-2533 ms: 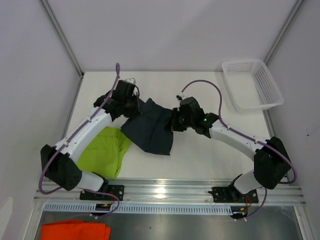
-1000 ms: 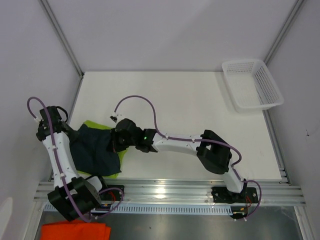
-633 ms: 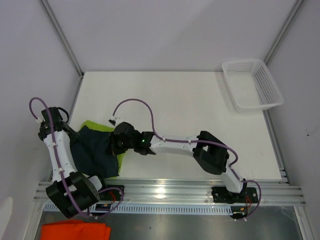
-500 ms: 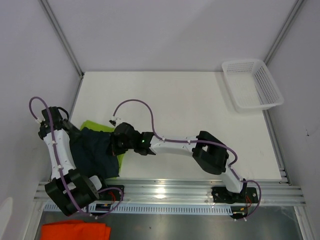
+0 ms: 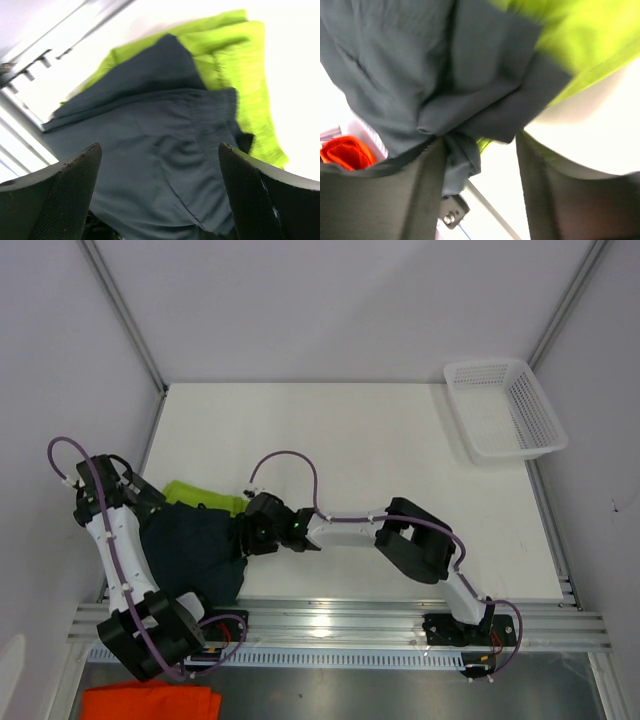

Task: Fold and stack the shorts
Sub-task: Neatly place the folded shorts to the corner

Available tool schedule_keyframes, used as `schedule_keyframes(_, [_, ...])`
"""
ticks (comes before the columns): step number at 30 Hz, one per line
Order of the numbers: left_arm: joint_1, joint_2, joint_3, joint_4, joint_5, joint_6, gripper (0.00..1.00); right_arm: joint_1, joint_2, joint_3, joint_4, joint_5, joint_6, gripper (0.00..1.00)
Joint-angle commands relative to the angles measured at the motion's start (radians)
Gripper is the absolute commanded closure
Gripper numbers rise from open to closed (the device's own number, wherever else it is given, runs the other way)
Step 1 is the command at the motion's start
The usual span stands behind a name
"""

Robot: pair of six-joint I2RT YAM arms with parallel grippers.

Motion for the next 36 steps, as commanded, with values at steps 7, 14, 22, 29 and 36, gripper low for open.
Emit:
schedule_keyframes(7, [0.011,-0.071,0.055,0.050,0.216,0.043,0.01,-0.094,-0.062,-0.107,0.224,-0.049,0.061,0.24])
schedule_keyframes(14, [-0.004,-0.092,0.052,0.088,0.377,0.054,0.01,-0.111,-0.104,-0.112,0.247,-0.018,0.040,0.25])
schedule_keyframes(22, [-0.019,-0.114,0.084,0.114,0.460,0.030,0.01,-0.067,-0.206,-0.072,0.229,0.055,-0.058,0.30])
schedule_keyframes(29, [-0.019,-0.109,0.185,0.065,0.497,0.014,0.01,-0.051,-0.154,-0.009,0.349,-0.124,-0.039,0.32])
schedule_keyframes(36, [-0.019,-0.108,0.313,-0.017,0.509,0.026,0.01,-0.035,0.059,0.091,0.667,-0.386,0.130,0.35])
